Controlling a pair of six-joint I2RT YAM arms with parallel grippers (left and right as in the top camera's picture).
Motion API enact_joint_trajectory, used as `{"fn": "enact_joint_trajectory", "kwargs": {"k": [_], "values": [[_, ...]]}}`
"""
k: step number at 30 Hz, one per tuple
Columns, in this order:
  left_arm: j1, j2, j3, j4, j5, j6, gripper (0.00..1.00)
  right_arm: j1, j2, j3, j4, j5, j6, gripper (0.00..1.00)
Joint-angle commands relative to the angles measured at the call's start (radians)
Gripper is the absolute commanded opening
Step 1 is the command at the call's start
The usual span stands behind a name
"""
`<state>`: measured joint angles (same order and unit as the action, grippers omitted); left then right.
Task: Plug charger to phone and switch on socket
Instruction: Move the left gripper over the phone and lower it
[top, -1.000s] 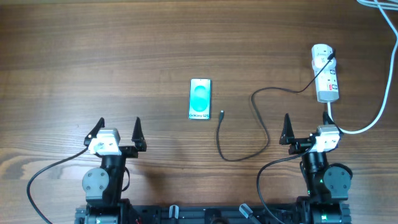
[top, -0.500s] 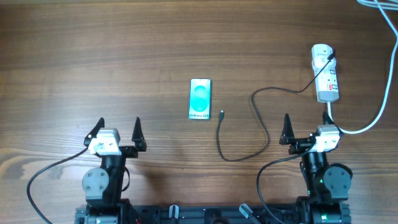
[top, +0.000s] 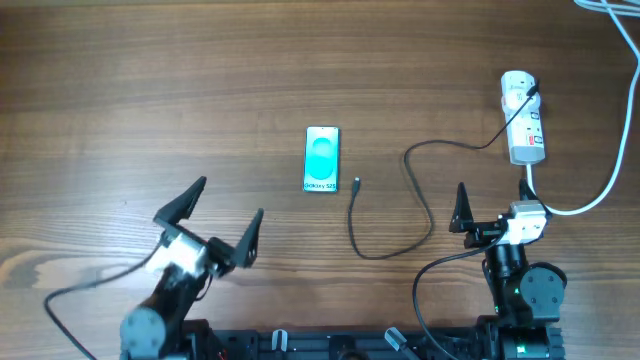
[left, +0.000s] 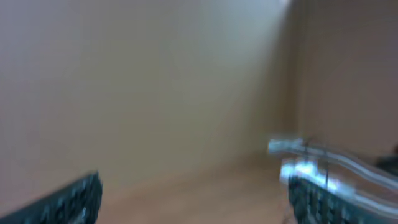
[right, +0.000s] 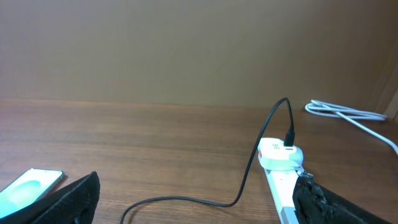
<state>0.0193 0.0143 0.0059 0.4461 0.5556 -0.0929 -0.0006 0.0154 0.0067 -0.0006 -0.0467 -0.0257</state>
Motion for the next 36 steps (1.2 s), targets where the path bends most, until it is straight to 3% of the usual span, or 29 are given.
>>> {"fn": "enact_joint_trajectory", "kwargs": {"k": [1, 5, 9, 11, 14, 17, 20, 25, 31, 36], "values": [[-0.004, -0.008, 0.017, 0.169, 0.071, -0.073, 1.00, 0.003, -0.006, -0.002, 0.002, 0.009, -0.012, 1.00], [-0.004, 0.010, 0.125, 0.118, 0.034, -0.072, 1.00, 0.003, -0.006, -0.002, 0.002, 0.009, -0.012, 1.00], [-0.004, 0.140, 0.324, -0.021, 0.031, -0.022, 1.00, 0.003, -0.006, -0.002, 0.002, 0.009, -0.012, 1.00], [-0.004, 0.247, 0.462, -0.178, 0.031, 0.017, 1.00, 0.003, -0.006, -0.002, 0.002, 0.009, -0.012, 1.00], [-0.004, 0.526, 0.821, -0.686, 0.016, 0.077, 1.00, 0.003, -0.006, -0.002, 0.002, 0.009, -0.012, 1.00], [-0.005, 0.763, 1.099, -1.020, 0.064, 0.092, 1.00, 0.003, -0.006, -0.002, 0.003, 0.009, -0.012, 1.00], [-0.004, 0.947, 1.288, -1.244, 0.192, 0.077, 1.00, 0.003, -0.006, -0.002, 0.002, 0.009, -0.012, 1.00], [-0.021, 1.164, 1.405, -1.362, 0.230, -0.006, 1.00, 0.003, -0.006, -0.002, 0.002, 0.009, -0.012, 1.00], [-0.219, 1.374, 1.495, -1.552, -0.182, -0.152, 1.00, 0.003, -0.006, -0.002, 0.003, 0.009, -0.012, 1.00], [-0.353, 1.608, 1.654, -1.702, -0.369, -0.242, 1.00, 0.003, -0.006, -0.002, 0.002, 0.009, -0.012, 1.00]]}}
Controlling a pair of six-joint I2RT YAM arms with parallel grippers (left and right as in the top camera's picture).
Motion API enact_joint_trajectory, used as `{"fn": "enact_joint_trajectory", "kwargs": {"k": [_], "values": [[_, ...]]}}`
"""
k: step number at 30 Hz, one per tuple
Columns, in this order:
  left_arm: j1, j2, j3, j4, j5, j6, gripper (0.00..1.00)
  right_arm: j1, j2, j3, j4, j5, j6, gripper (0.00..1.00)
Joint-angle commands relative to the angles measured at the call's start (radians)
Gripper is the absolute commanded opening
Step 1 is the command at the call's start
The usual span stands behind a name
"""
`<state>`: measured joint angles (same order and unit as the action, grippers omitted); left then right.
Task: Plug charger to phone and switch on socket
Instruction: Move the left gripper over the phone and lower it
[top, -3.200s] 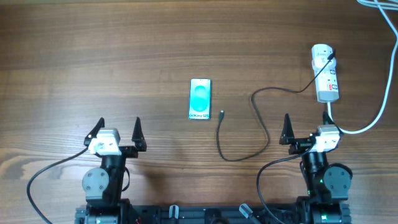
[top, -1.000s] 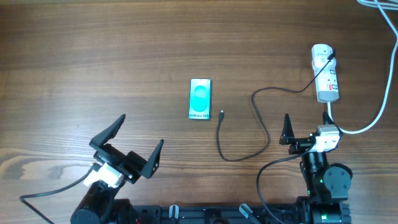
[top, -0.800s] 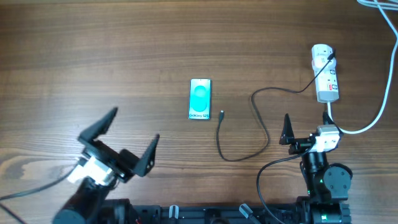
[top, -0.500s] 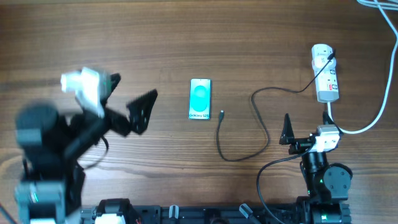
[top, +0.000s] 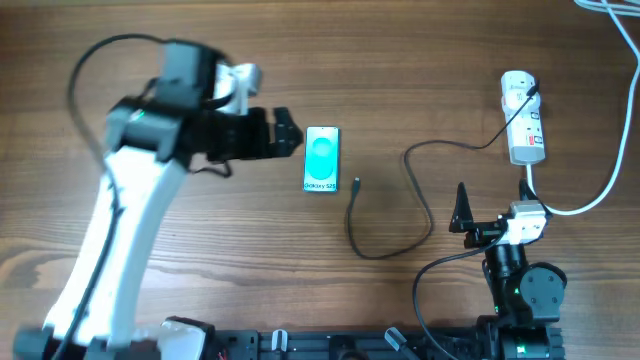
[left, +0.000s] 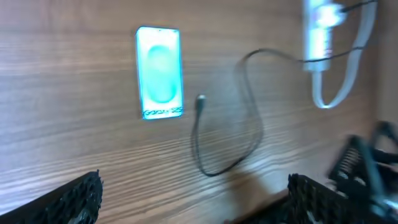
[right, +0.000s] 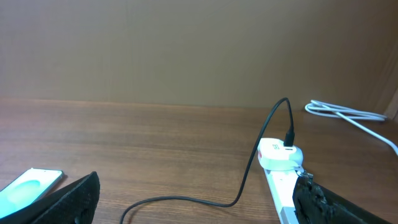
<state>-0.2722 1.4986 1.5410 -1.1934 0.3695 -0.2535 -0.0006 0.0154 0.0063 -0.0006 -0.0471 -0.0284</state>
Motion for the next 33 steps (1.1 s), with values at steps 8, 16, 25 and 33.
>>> {"fn": "enact_joint_trajectory", "kwargs": {"k": [8, 16, 25, 33], "values": [[-0.101, 0.444, 0.383, -0.173, -0.288, -0.099, 1.00, 0.003, -0.006, -0.001, 0.002, 0.009, -0.009, 1.00], [-0.112, 0.544, 0.353, -0.005, -0.248, -0.103, 1.00, 0.003, -0.006, -0.001, 0.002, 0.009, -0.009, 1.00], [-0.182, 0.670, 0.338, 0.024, -0.312, -0.175, 1.00, 0.003, -0.006, -0.001, 0.002, 0.010, -0.009, 1.00], [-0.231, 0.764, 0.338, 0.026, -0.411, -0.197, 1.00, 0.003, -0.006, -0.001, 0.002, 0.009, -0.010, 1.00]]}}
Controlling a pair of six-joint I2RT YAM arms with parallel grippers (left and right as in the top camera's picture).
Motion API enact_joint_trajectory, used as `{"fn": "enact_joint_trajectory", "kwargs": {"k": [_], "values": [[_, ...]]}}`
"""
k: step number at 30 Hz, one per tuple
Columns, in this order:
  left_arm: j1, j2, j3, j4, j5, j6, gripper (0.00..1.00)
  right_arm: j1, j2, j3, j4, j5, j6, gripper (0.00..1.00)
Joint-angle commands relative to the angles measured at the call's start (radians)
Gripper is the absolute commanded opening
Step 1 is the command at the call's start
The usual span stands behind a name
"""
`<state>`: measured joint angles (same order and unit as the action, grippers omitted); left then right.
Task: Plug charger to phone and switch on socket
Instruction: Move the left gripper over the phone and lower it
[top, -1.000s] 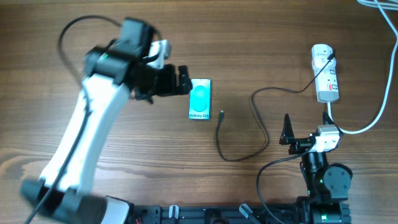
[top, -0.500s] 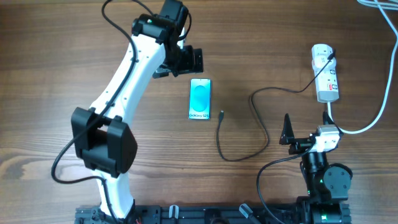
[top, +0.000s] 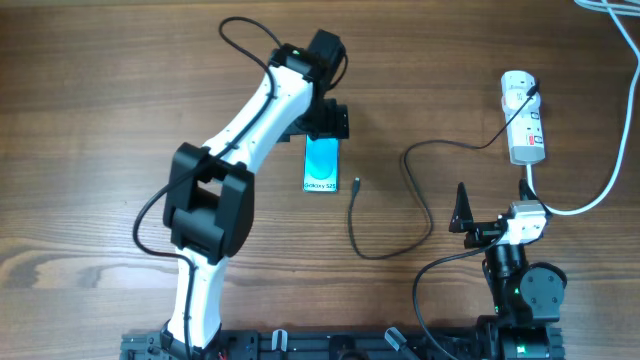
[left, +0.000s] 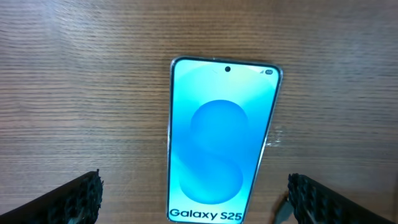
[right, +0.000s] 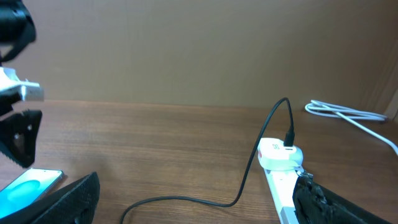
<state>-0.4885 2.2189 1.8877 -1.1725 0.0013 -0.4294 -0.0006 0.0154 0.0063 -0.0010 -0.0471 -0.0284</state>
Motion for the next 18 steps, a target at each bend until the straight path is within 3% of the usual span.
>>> {"fn": "enact_joint_trajectory", "kwargs": {"k": [1, 18], "values": [[-0.019, 0.052, -0.009, 0.006, -0.039, -0.021, 1.00, 0.003, -0.006, -0.001, 0.003, 0.009, -0.009, 1.00], [-0.038, 0.076, -0.010, 0.037, -0.011, -0.023, 1.00, 0.003, -0.006, -0.001, 0.003, 0.009, -0.009, 1.00]]}}
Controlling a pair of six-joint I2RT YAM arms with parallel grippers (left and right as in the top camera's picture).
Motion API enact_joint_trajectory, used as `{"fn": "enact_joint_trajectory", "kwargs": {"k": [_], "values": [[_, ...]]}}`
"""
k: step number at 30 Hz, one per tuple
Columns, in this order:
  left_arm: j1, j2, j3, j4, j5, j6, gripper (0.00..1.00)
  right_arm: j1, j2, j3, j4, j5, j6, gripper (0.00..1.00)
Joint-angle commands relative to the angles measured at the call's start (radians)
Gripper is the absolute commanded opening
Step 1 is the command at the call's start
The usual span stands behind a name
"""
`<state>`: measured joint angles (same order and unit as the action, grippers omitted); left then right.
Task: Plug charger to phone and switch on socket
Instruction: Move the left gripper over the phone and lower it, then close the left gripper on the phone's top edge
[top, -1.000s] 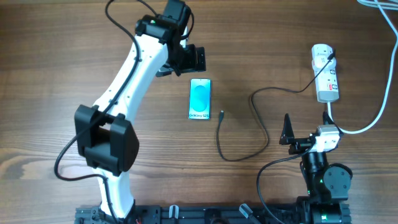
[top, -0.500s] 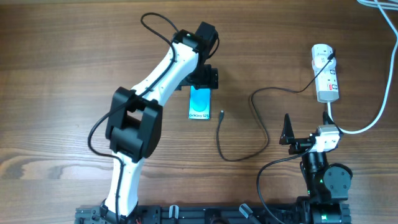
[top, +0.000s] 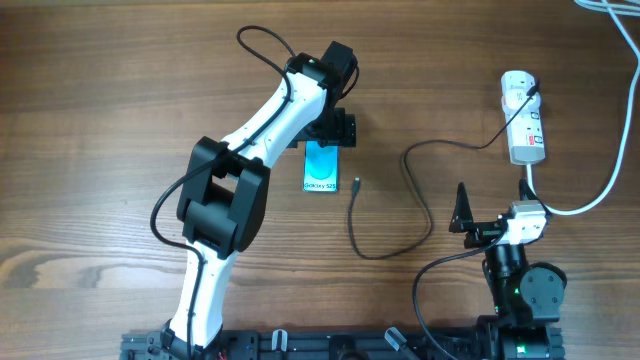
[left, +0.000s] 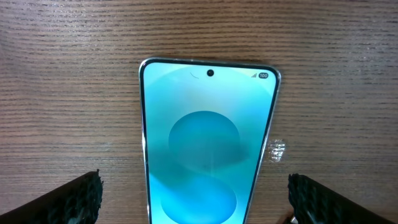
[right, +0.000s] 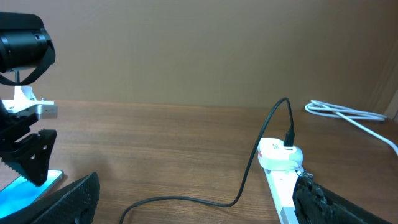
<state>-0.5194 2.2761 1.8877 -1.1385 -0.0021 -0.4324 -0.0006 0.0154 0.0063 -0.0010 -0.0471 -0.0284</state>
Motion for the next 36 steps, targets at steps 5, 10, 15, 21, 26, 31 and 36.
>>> {"fn": "enact_joint_trajectory", "kwargs": {"k": [5, 10, 15, 21, 26, 31, 36], "values": [[-0.006, 0.037, -0.010, 0.011, -0.015, -0.025, 1.00, 0.003, -0.006, -0.001, 0.003, 0.009, -0.010, 1.00], [-0.007, 0.070, -0.010, 0.010, -0.014, -0.025, 1.00, 0.003, -0.006, -0.001, 0.003, 0.010, -0.010, 1.00], [-0.007, 0.077, -0.010, 0.010, -0.013, -0.024, 1.00, 0.003, -0.006, -0.001, 0.003, 0.009, -0.009, 1.00], [-0.007, 0.077, -0.011, 0.006, -0.006, -0.024, 1.00, 0.003, -0.006, -0.001, 0.003, 0.010, -0.009, 1.00], [-0.008, 0.079, -0.024, 0.006, -0.006, -0.025, 1.00, 0.003, -0.006, -0.001, 0.003, 0.009, -0.010, 1.00], [-0.016, 0.079, -0.068, 0.019, -0.005, -0.025, 1.00, 0.003, -0.006, -0.001, 0.003, 0.009, -0.010, 1.00], [-0.024, 0.079, -0.126, 0.069, 0.069, -0.025, 1.00, 0.003, -0.006, -0.001, 0.003, 0.010, -0.010, 1.00]]}}
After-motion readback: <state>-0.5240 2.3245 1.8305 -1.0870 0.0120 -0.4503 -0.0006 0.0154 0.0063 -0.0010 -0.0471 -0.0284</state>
